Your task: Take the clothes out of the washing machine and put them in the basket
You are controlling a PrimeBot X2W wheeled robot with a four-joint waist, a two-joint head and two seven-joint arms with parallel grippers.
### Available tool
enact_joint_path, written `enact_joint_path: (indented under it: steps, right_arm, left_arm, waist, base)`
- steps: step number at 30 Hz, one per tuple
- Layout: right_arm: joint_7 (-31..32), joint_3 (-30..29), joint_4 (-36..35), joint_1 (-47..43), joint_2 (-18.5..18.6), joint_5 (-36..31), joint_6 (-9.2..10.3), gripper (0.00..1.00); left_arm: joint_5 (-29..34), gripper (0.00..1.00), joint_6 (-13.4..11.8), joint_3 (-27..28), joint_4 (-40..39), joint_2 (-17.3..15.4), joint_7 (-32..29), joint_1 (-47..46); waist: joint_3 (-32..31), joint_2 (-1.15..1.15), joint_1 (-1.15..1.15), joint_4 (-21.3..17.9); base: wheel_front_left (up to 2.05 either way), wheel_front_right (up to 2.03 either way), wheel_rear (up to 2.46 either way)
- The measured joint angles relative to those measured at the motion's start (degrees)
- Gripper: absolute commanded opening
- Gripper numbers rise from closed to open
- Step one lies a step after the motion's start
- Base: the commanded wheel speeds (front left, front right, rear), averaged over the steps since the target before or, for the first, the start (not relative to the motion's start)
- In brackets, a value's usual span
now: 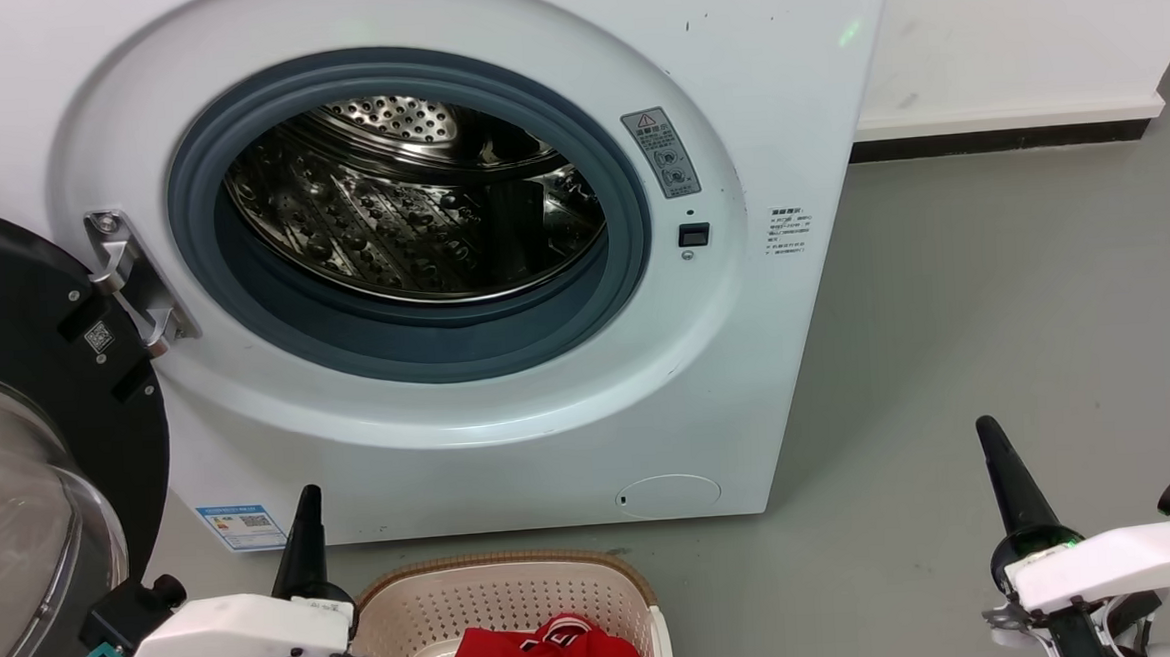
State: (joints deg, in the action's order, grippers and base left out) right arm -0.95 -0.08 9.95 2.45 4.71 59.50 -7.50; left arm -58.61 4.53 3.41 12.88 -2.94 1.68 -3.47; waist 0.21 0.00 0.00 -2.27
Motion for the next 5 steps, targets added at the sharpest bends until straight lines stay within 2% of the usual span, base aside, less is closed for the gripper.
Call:
enact_joint_path:
  steps: [5]
  right_arm:
    - [0.5,-0.3,0.4,0.4,0.0,3.4,0.0,0.0]
  left_arm:
    - [-3.2,0.0,0.1,0.3,0.1,0.0,-0.7,-0.2]
  waist:
    - [0.0,0.0,0.0,0.2]
  base:
    - [0.0,0.0,0.0]
